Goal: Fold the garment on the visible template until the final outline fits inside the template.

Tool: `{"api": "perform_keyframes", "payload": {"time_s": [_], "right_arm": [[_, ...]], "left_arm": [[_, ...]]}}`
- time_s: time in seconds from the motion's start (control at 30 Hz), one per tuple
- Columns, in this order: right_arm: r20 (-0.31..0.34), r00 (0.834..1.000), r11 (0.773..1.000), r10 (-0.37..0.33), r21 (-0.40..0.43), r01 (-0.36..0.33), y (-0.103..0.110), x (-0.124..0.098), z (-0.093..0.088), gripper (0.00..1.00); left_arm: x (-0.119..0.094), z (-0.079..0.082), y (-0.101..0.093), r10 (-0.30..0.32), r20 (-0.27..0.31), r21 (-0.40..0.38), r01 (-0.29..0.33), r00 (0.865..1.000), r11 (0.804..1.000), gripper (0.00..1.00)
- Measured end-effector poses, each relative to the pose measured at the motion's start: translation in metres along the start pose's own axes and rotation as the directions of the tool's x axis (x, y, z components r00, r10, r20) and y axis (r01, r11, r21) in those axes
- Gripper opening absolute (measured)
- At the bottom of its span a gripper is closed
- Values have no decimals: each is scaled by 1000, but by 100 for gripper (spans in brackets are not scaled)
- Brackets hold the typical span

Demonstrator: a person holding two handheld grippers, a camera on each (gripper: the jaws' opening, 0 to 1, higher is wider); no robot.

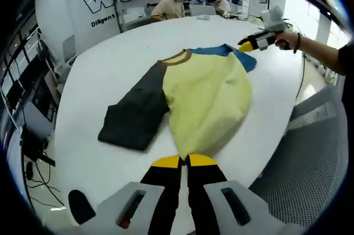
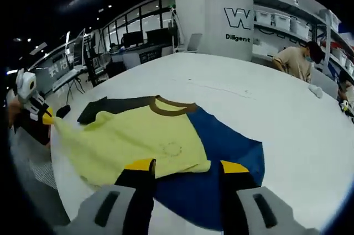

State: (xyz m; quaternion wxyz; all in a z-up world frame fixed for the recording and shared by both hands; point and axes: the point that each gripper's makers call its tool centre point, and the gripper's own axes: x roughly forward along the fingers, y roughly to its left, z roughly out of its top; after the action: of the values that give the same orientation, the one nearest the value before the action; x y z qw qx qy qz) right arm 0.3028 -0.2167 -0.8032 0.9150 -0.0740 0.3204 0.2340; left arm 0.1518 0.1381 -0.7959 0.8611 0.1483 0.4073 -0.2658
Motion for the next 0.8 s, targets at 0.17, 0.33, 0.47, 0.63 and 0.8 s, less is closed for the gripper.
{"api": "perform_keyframes", "payload": {"time_s": [0.17, 0.33, 0.47, 0.63, 0.8], "right_arm": [[38, 978, 979, 206, -13, -206, 76, -19, -16, 54], [32, 957, 956, 290, -58, -288, 113, -27, -27, 64], [19, 946, 944, 322, -79, -320, 129, -27, -33, 69], [-7, 930, 922, 368, -127, -366, 147, -23, -44, 76], [-33, 918, 908, 396, -139, -396, 159, -17, -55, 79]], "left_arm": [[-2, 16, 8, 52, 70, -45, -49, 996, 998, 7], [-4, 26, 21, 100, 122, -122, -85, 988, 989, 7], [-2, 29, 26, 110, 136, -152, -89, 984, 984, 7], [1, 34, 31, 120, 145, -156, -97, 982, 983, 7], [4, 37, 34, 125, 147, -154, -102, 981, 983, 7]]}}
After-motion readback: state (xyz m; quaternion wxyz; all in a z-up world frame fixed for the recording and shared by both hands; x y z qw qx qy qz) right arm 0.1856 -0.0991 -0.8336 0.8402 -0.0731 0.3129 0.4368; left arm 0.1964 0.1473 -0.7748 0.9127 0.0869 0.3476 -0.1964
